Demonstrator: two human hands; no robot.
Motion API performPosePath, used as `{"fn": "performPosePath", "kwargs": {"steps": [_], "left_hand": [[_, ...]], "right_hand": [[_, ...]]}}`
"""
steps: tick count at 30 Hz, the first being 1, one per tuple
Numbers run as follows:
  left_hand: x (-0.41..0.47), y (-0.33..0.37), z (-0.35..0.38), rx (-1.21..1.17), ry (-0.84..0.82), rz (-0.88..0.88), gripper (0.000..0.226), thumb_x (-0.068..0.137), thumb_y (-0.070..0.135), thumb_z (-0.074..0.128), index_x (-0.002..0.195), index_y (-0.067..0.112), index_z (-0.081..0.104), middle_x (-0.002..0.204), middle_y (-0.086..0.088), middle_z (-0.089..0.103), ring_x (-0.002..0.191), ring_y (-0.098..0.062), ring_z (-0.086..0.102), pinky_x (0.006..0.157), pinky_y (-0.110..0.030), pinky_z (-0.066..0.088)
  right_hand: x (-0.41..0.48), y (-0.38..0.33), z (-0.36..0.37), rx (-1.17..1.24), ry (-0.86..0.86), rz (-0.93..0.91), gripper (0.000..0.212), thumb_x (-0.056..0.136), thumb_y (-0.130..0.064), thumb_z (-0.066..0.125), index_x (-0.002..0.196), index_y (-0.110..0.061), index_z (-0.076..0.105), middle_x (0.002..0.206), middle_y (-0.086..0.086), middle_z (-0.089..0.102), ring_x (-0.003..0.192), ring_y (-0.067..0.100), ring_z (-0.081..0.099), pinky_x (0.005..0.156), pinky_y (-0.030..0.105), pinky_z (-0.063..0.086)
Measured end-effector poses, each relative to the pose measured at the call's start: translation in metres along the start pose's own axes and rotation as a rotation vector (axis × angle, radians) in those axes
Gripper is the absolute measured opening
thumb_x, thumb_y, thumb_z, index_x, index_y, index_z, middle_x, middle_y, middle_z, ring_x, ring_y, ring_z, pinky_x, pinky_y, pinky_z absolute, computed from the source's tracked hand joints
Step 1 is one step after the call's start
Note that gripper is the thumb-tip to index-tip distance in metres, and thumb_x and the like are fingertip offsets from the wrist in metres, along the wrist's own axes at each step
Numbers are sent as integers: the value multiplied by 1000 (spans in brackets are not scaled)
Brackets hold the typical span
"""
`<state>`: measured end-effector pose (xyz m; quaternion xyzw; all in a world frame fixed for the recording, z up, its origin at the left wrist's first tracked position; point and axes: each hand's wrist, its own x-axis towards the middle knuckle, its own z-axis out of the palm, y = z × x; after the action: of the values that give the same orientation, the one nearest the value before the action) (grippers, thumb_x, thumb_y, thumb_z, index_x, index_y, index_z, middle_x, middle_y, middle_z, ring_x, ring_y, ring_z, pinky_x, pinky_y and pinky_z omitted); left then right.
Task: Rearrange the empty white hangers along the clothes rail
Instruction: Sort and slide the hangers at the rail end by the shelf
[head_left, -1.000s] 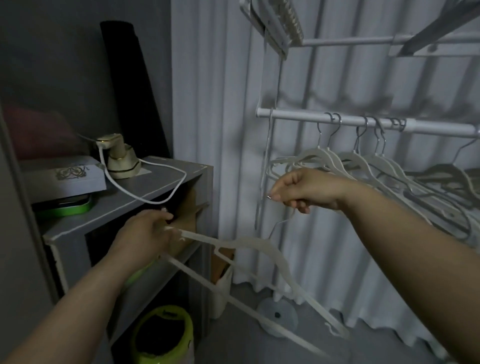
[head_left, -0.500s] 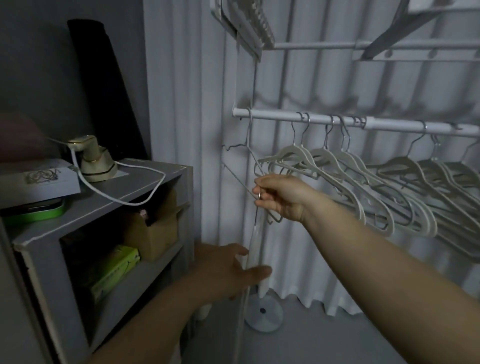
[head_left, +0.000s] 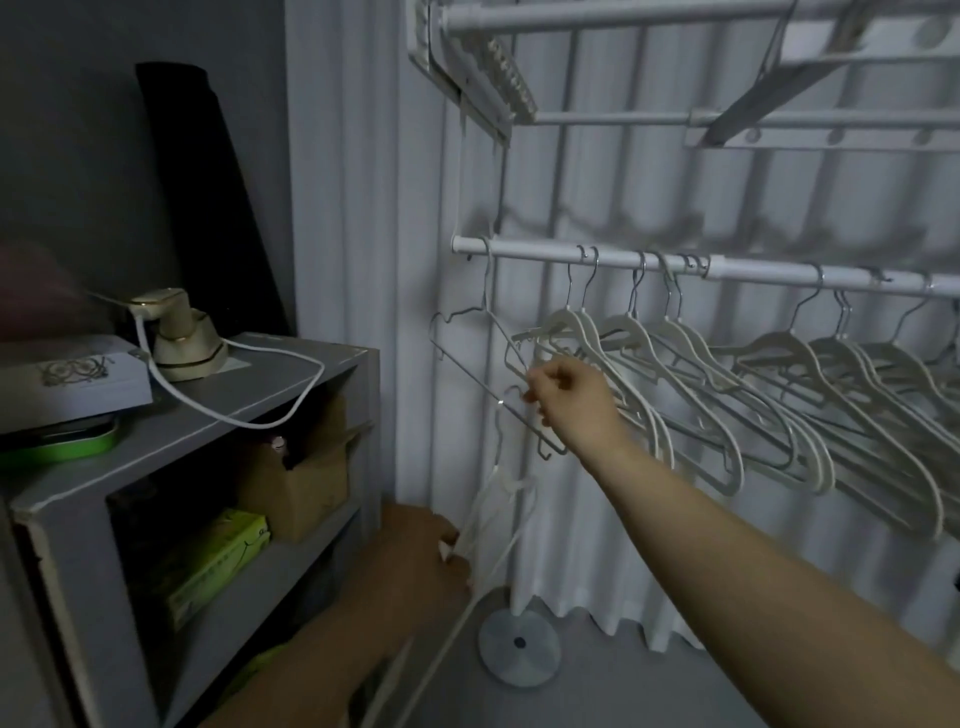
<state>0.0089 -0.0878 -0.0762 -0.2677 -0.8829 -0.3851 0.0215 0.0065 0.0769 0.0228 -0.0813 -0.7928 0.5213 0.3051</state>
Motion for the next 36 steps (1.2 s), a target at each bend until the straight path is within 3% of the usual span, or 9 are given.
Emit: {"fn": "performPosePath", "kwargs": {"steps": [3,6,9,14,20,22,26,31,36], "left_hand": [[-7,-5,-21,8,-3,21,12,88,14,50,85,17,61,72,8,51,57,0,45,50,-5,37],[-18,-5,-37,-47,1,-16,32,85,8,53,66,33,56,62,9,54,50,6,53,46,-5,38],[-26,-4,-49,-92,48,-75,37,83,8,56,59,37,56,46,9,58,45,5,53,46,-7,38],[-40,7,-64,-79,44,-131,50,81,10,58,45,45,56,39,14,57,43,0,52,49,-10,40],[-41,26,-66,-141,-12,-80,38,85,6,54,62,37,55,39,16,57,42,8,51,46,-4,37],[-35,28,-63,-142,-31,-55,38,86,5,51,65,36,57,35,26,53,41,12,50,44,-3,36],[-11,33,-55,-60,-20,-21,18,84,8,52,79,6,70,33,10,49,39,3,49,41,-7,35],[31,58,-48,-42,7,68,19,84,14,54,70,22,64,54,12,52,44,2,53,42,-2,37],[82,75,-44,-51,101,85,10,82,13,56,83,12,66,52,5,52,42,-2,50,40,-5,36]], "right_hand": [[8,19,2,-379,96,-62,31,87,-14,56,114,0,57,109,14,59,105,24,53,80,23,33],[10,29,10,-632,-15,29,53,88,-19,55,136,-5,36,142,17,37,132,32,30,105,29,21],[11,31,19,-572,-34,95,56,89,-8,49,141,-7,28,144,15,37,131,30,36,105,34,32],[9,28,36,-353,-117,124,45,91,-2,41,135,-7,37,116,16,58,104,29,56,74,23,38],[3,23,39,-409,-182,-33,37,95,-15,42,130,-6,49,124,16,60,115,29,55,94,31,42],[5,19,29,-495,-92,-144,35,94,-11,41,126,-7,55,122,17,62,114,31,54,92,29,41],[11,10,-3,-741,108,-368,34,89,-5,45,119,-7,61,121,12,63,122,28,44,98,31,30],[30,9,-32,-1096,75,-185,46,90,-14,45,136,-13,40,143,7,40,136,28,26,109,37,22],[45,20,-42,-1141,10,-15,43,90,-18,47,131,-11,40,137,9,46,130,29,37,106,37,31]]}}
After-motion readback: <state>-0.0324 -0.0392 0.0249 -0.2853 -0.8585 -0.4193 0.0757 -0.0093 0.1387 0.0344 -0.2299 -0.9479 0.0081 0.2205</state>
